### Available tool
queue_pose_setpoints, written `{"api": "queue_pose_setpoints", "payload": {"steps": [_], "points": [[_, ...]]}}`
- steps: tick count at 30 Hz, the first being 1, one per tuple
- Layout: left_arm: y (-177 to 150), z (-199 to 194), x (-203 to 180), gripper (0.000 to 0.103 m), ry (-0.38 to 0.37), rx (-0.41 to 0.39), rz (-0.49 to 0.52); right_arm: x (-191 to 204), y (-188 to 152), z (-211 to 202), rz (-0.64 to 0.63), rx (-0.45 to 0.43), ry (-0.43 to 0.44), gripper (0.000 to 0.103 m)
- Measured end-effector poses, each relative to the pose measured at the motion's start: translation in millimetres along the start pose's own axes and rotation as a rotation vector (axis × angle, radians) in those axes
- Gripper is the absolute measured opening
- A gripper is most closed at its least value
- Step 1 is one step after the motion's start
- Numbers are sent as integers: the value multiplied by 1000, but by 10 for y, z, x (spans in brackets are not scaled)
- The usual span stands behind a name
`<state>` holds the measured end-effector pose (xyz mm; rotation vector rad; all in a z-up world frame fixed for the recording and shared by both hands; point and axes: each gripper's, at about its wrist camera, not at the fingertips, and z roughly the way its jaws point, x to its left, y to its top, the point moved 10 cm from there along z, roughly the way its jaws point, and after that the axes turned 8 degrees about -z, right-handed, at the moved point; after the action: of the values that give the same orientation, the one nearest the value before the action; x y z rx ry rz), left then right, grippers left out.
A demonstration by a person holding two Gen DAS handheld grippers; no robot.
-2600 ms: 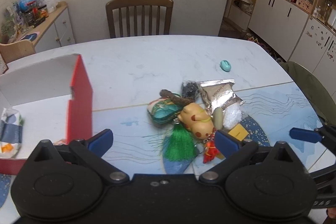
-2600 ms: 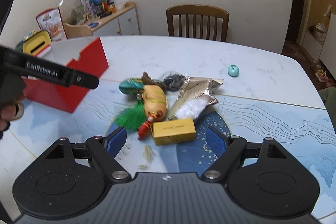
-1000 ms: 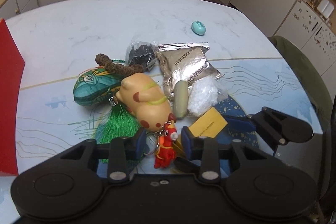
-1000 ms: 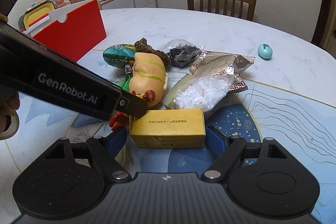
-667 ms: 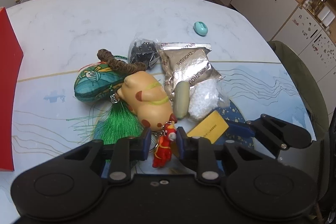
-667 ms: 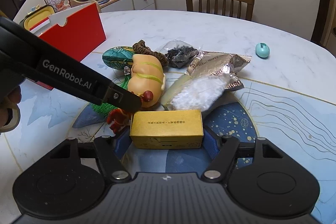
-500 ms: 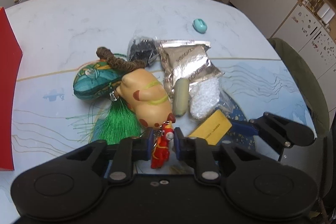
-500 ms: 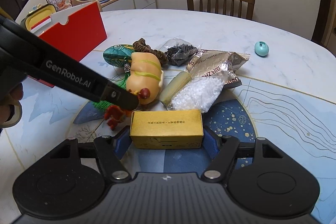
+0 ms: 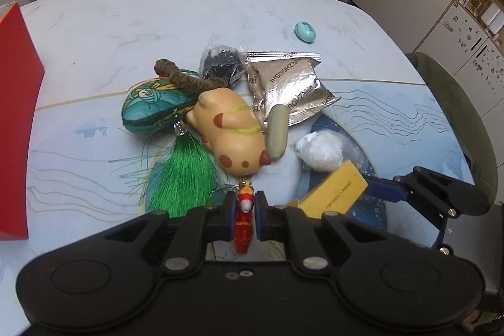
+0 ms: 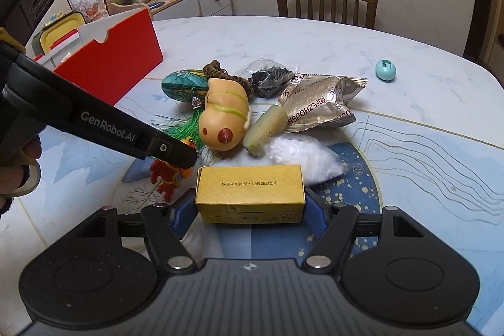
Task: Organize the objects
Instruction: 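Grasp the red figure keychain with left tool while right grasps the yellow box, then carry the red figure and yellow box into the red-white box and release both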
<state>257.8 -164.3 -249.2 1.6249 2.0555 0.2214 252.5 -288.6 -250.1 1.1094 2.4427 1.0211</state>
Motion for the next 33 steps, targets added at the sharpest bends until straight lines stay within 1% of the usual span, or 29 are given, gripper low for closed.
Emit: {"api": "queue_pose_setpoints", "payload": {"steps": [6, 11, 12, 17, 24, 33], "points": [[-31, -191, 9, 10, -39, -6, -35, 40, 12, -217, 22, -8, -6, 70], [-61, -394, 10, 10, -72, -22, -43, 84, 43, -414, 46, -13, -17, 70], [-65, -434, 12, 10, -78, -24, -46, 122, 76, -499, 44, -19, -29, 70], [-87, -640, 40, 10, -96, -36, -55, 204, 160, -648, 53, -24, -34, 70], [-43, -967, 273, 10, -76, -67, -61, 443, 412, -802, 32, -32, -41, 70], [142, -1434, 808, 10, -32, -129, -69, 908, 863, -832, -19, -57, -26, 70]]}}
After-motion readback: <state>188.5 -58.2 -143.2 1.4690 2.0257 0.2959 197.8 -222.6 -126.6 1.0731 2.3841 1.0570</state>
